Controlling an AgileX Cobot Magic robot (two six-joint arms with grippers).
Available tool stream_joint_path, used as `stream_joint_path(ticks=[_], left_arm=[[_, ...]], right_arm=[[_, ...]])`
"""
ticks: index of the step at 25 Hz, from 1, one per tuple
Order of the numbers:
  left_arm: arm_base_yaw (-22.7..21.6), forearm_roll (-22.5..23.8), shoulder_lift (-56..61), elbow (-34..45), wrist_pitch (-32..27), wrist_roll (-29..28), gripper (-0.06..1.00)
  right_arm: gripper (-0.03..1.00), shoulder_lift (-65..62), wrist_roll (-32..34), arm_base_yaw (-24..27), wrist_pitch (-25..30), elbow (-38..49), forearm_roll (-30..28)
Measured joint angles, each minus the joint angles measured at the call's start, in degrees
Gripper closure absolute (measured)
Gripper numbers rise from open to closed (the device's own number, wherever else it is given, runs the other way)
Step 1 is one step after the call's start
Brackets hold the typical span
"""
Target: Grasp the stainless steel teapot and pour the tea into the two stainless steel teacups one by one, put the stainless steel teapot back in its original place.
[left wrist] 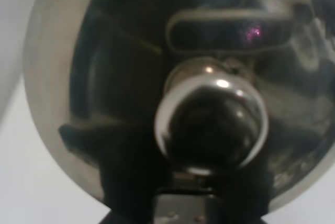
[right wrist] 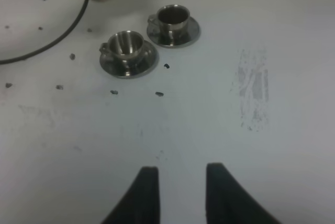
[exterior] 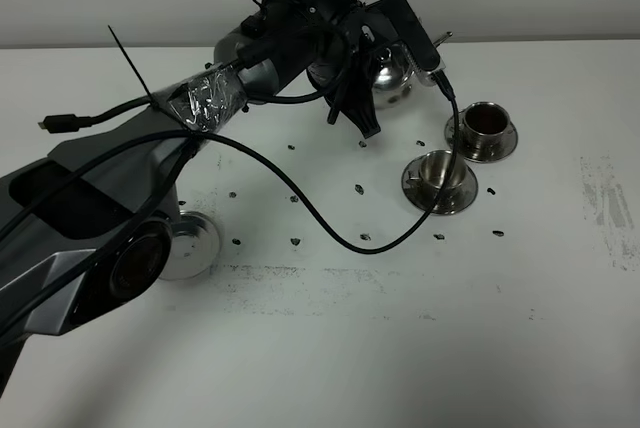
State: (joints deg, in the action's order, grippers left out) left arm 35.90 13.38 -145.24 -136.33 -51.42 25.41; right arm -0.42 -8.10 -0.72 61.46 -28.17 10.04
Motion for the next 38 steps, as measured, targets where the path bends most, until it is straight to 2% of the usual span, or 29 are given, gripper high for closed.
stream_joint_path(ticks=[3, 12, 30, 38], left_arm=[[0.00, -3.63, 0.00, 0.00, -0.28, 0.43, 0.77], [-0.51, -6.50, -0.26, 0.00, -5.21, 0.05, 0.77], [-2.16, -7.49, -2.45, -0.07, -5.27, -1.82, 0.77], [-2.16, -6.11, 2.96, 1.35, -6.98, 0.69, 0.77]], right_arm=[[0.73, 0.00, -0.01, 0.00, 0.00, 0.00, 0.00], [0.73, 0.00, 0.18, 0.00, 0.00, 0.00, 0.00], [0.73, 0.00, 0.18, 0.00, -0.03, 0.00, 0.00], [0.73, 0.00, 0.18, 0.00, -0.03, 0.00, 0.00]])
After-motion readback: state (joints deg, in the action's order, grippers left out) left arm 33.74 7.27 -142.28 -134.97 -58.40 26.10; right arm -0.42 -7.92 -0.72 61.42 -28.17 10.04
